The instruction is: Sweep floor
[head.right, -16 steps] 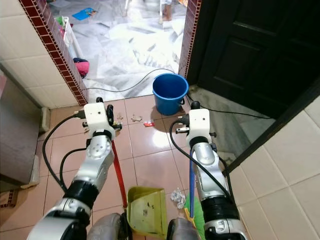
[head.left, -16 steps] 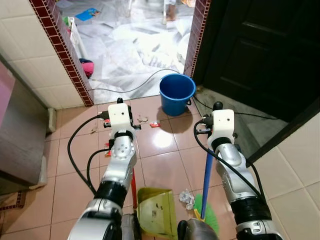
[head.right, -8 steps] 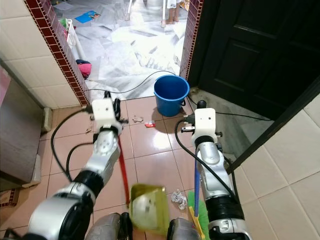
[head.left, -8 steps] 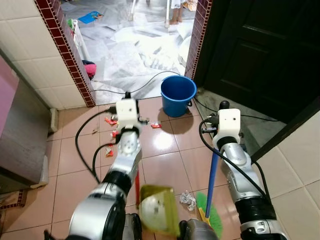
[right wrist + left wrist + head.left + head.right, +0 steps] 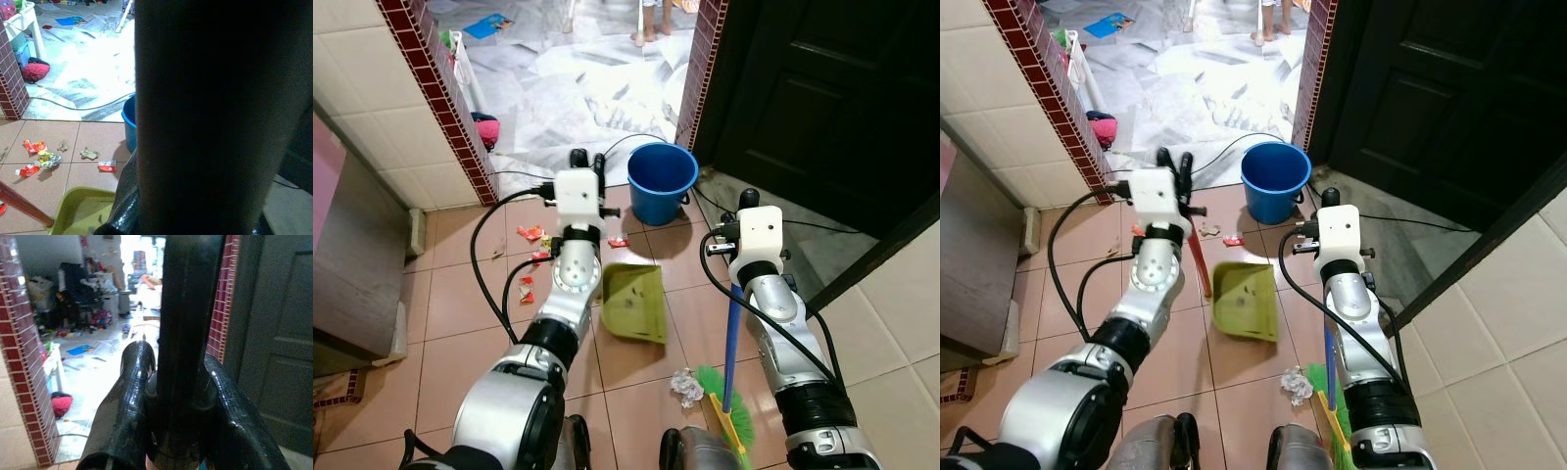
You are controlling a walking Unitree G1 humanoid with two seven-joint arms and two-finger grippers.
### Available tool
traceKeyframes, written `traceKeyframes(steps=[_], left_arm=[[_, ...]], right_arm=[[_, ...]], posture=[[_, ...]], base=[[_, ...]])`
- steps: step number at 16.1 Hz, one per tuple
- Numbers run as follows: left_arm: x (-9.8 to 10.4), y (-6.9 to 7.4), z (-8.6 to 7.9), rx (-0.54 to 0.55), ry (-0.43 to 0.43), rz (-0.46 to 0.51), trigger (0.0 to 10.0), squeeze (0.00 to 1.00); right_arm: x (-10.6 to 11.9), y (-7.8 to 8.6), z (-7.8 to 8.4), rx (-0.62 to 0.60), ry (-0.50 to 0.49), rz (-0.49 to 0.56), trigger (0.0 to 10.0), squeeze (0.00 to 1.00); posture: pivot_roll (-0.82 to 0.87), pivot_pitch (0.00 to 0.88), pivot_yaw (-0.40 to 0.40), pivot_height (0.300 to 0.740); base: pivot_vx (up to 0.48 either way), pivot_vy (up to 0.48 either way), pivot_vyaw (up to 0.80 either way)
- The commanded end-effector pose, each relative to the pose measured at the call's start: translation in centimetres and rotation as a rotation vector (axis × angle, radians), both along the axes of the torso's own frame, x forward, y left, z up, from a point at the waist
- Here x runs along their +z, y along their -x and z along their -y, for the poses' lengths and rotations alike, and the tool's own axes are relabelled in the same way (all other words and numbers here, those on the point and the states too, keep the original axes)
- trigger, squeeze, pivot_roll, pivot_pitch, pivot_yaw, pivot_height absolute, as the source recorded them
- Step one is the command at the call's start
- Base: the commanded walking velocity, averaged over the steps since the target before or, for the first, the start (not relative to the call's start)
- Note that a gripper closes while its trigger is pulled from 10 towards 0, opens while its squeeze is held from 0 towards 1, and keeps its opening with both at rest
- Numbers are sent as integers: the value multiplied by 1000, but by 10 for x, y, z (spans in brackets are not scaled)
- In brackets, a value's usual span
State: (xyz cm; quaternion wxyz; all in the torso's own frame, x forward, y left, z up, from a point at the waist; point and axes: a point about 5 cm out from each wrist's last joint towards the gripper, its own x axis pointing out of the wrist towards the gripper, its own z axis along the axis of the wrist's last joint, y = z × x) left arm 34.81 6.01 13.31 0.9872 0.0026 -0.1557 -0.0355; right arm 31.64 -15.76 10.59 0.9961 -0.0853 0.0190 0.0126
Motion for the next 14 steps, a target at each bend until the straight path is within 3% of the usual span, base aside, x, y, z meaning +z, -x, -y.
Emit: traceKeyframes(steps=[1,3,5,10,14], left_arm=[[-3,4,2,-35,-36,23,10000,0],[-16,9,2,-80,-44,-21,10000,0],[-36,14,4,-84,-28,-138,10000,0],[-48,10,6,-107,-47,-288,10000,0],[-49,9,7,-128,-29,-304,10000,0]], right_arm=[[10,-3,2,-6,22,46,10000,0],[8,-4,3,-18,6,36,10000,0],[11,-9,0,-16,-8,48,10000,0],[20,-23,-3,-29,-68,81,10000,0],[39,-33,-18,24,-309,114,10000,0]], posture=[[-117,69,13,740],[-114,64,14,740],[-117,58,15,740],[-114,50,24,740],[-113,50,29,740]], base=[[0,0,0],[0,0,0],[0,0,0],[0,0,0],[0,0,0]])
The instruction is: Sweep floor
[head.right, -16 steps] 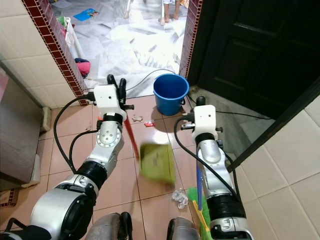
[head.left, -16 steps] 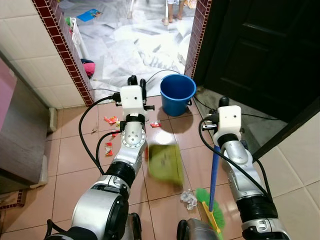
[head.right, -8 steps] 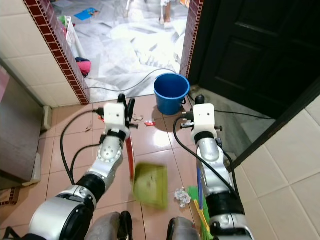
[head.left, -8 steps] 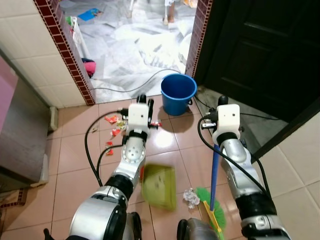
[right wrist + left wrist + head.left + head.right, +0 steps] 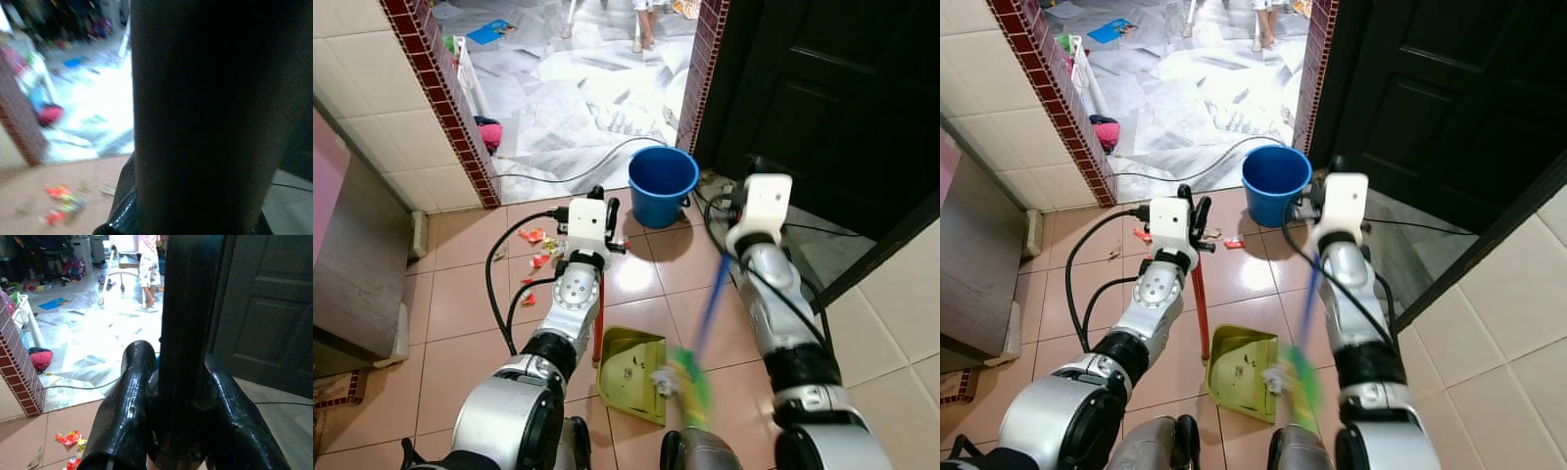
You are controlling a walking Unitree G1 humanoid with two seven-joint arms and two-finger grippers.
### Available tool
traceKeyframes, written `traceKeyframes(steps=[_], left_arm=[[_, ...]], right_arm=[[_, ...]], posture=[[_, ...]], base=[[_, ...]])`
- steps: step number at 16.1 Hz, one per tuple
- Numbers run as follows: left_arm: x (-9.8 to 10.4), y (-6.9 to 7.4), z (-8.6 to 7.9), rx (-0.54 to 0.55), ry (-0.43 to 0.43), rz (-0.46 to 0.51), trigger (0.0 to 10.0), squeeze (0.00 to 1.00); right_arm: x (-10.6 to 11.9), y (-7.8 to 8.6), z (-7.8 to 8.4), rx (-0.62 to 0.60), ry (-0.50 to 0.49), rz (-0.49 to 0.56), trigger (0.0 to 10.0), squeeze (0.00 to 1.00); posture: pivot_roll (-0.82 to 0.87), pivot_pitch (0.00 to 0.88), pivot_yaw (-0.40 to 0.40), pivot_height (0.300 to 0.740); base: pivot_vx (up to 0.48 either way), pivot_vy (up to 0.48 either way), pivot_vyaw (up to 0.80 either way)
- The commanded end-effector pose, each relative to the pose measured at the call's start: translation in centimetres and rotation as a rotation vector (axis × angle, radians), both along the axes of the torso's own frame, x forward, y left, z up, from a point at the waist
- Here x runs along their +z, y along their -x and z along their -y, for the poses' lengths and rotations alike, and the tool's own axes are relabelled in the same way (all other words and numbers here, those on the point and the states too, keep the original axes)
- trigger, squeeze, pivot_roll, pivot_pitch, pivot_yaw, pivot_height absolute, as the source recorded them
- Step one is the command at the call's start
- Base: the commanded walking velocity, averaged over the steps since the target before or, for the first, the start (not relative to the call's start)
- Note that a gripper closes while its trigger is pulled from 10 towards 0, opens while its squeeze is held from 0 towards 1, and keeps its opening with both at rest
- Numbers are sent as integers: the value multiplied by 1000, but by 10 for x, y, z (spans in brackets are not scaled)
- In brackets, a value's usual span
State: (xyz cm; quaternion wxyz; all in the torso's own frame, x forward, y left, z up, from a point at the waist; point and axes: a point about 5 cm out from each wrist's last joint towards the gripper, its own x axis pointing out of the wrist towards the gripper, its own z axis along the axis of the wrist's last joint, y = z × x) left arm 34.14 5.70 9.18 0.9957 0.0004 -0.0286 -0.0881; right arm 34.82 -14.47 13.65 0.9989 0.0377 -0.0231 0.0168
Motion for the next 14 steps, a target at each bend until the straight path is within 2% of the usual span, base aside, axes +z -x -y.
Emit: traceKeyframes(steps=[1,3,6,7,9,10,12,14], left_arm=[[-8,2,4,-21,-7,-61,10000,0],[-9,1,4,-24,-7,-75,10000,0],[-11,0,1,-4,8,-107,10000,0],[-11,0,0,2,20,-111,10000,0],[-10,-3,-6,41,37,-122,10000,0],[-6,-6,-11,58,71,-112,10000,0],[1,-11,-21,80,119,-90,10000,0],[2,-14,-25,60,157,-114,10000,0]], right_arm=[[14,-4,-9,46,-131,40,10000,0],[26,-7,-14,119,-228,36,10000,0],[49,-9,-15,195,-258,114,10000,0],[57,-9,-13,209,-191,157,10000,0],[75,-8,-8,226,29,270,10000,0],[85,-6,1,186,142,339,10000,0],[96,-3,21,100,222,404,10000,0],[99,4,31,84,206,461,10000,0]], posture=[[-115,49,28,740],[-121,49,28,740],[-121,49,28,740],[-125,49,28,740],[-125,48,28,740],[-126,49,25,740],[-127,51,23,740],[-123,51,22,740]], base=[[0,0,0],[0,0,0],[0,0,0],[0,0,0],[0,0,0],[0,0,0],[0,0,0],[0,0,0]])
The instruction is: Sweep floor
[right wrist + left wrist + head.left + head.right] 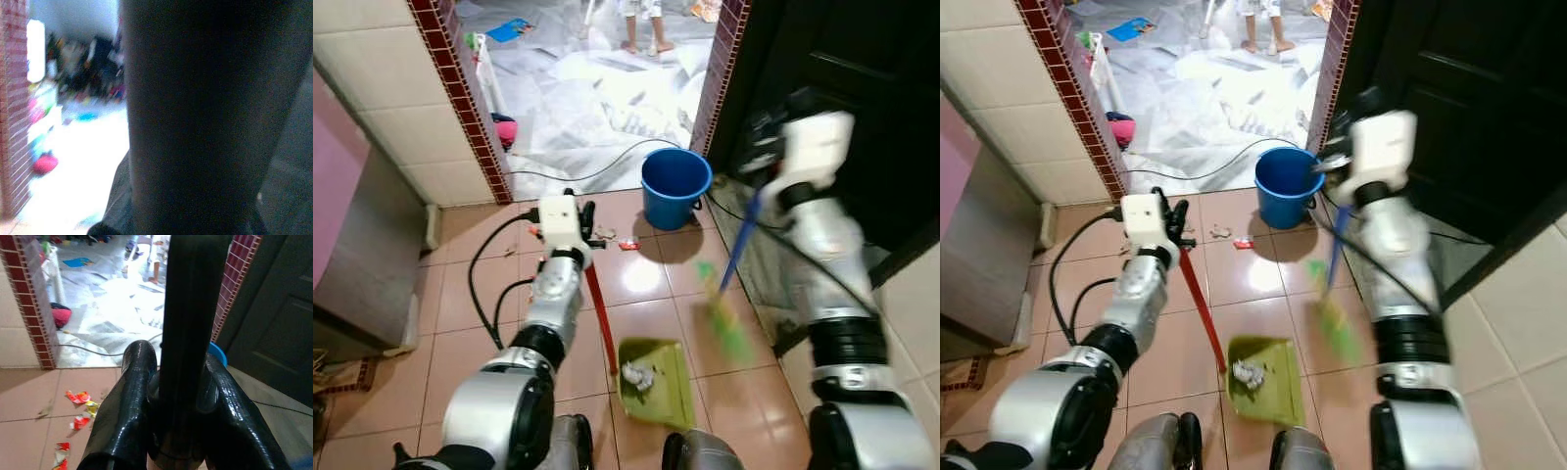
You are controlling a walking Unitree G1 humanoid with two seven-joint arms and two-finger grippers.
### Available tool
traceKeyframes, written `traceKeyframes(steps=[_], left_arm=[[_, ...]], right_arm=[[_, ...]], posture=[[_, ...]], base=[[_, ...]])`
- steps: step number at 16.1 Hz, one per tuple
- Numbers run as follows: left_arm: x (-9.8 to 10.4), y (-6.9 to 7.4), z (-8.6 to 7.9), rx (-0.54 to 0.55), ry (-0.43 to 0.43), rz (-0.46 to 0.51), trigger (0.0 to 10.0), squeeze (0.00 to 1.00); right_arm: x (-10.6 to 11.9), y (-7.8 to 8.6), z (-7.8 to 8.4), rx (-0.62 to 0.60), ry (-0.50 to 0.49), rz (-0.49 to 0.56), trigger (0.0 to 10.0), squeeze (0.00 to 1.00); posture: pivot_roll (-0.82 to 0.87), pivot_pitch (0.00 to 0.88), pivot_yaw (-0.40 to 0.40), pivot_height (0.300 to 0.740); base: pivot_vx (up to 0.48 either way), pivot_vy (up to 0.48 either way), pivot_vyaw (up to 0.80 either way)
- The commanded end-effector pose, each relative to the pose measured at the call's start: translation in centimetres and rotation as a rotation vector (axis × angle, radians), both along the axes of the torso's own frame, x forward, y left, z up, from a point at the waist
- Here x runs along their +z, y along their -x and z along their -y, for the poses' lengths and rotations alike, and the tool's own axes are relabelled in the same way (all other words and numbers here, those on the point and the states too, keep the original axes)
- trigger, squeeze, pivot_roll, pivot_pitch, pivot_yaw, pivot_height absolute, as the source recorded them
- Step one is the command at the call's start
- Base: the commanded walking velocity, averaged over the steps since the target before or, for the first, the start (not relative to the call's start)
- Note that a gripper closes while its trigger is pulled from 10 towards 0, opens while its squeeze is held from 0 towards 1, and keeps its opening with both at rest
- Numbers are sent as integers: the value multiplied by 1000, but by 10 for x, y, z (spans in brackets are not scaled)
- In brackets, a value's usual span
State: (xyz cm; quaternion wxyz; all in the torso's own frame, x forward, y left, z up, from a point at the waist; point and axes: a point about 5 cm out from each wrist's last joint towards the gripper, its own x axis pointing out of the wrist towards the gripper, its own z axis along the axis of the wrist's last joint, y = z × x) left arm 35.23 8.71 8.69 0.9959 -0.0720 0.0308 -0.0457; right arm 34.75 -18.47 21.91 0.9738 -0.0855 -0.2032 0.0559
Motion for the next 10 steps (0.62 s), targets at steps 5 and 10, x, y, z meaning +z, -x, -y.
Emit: traceKeyframes(steps=[5,10], left_arm=[[33,0,-28,48,38,208,10000,0],[67,8,-55,111,1,352,10000,0]], right_arm=[[-63,29,2,-89,64,-119,10000,0],[-86,46,-22,-79,48,-162,10000,0]], posture=[[-98,36,30,740],[-93,26,42,740]], base=[[0,0,0],[0,0,0]])
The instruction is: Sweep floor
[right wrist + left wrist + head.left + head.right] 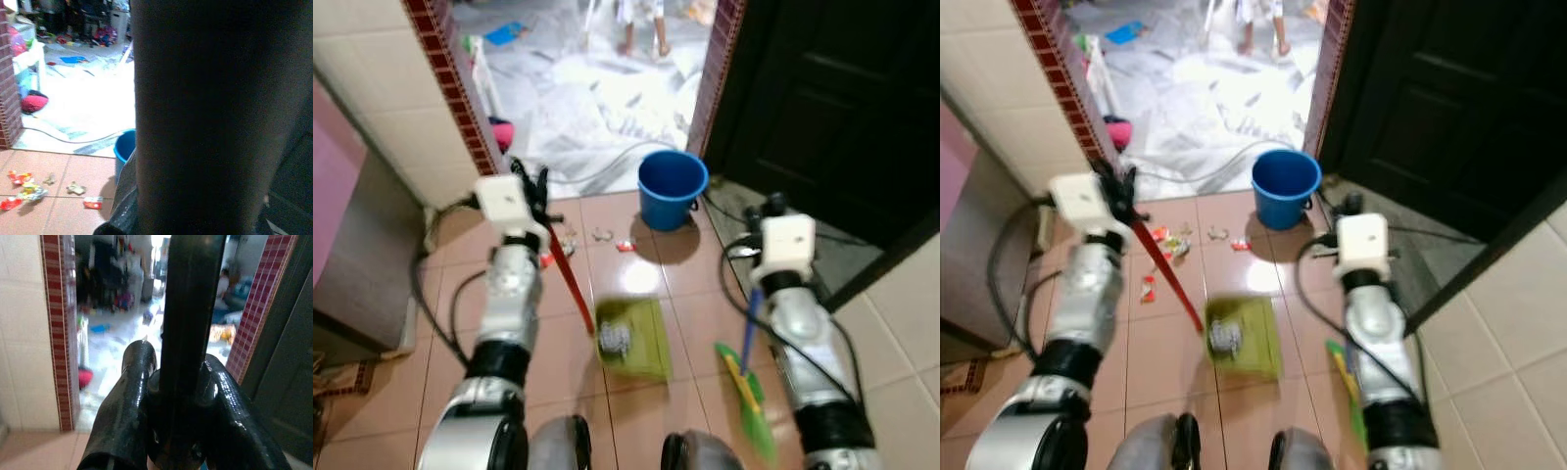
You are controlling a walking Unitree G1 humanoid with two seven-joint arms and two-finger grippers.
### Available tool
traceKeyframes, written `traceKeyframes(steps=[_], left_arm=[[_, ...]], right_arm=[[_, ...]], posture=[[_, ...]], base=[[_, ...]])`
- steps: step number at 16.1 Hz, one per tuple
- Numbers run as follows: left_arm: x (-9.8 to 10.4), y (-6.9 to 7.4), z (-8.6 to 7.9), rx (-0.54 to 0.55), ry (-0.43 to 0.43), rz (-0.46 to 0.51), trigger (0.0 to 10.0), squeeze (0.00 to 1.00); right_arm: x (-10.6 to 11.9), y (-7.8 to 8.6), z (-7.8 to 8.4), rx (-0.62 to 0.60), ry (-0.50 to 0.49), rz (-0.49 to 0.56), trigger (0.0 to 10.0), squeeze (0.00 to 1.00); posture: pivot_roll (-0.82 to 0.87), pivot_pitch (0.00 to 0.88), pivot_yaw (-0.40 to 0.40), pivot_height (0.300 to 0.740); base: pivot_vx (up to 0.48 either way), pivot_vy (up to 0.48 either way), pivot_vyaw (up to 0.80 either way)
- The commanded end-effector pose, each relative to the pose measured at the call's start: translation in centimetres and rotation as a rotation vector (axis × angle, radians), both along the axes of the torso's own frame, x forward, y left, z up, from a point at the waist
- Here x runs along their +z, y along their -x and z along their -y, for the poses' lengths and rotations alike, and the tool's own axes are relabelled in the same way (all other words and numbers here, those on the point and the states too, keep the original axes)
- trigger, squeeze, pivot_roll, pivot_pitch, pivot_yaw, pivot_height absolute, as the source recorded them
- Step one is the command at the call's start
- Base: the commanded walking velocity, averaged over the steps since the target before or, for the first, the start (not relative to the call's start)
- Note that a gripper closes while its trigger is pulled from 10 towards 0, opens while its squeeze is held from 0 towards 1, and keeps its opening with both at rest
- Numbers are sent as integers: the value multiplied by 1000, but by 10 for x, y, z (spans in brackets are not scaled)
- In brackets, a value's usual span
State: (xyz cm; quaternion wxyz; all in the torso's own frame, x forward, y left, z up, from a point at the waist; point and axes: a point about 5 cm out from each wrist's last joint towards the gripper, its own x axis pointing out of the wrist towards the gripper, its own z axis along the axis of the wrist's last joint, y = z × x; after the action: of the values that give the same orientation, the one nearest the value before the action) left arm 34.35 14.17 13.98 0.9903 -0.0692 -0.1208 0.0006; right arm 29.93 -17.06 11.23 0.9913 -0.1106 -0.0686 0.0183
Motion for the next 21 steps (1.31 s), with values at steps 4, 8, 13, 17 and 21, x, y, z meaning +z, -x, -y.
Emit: traceKeyframes(steps=[4,8,13,17,21], left_arm=[[35,4,4,-49,-26,136,10000,0],[52,4,7,-54,8,161,10000,0],[105,0,5,-37,107,271,10000,0],[122,-3,3,-30,141,306,10000,0],[145,-5,1,-15,198,344,10000,0]], right_arm=[[24,-7,-13,47,8,112,10000,0],[27,-11,-15,48,13,121,10000,0],[23,-9,-22,73,10,102,10000,0],[22,-11,-22,85,18,94,10000,0],[20,-11,-25,107,32,87,10000,0]], posture=[[-87,26,37,740],[-88,26,37,740],[-87,31,33,740],[-89,42,28,740],[-94,42,28,740]], base=[[0,0,-152],[129,0,-763],[373,0,0],[427,0,0],[424,0,0]])
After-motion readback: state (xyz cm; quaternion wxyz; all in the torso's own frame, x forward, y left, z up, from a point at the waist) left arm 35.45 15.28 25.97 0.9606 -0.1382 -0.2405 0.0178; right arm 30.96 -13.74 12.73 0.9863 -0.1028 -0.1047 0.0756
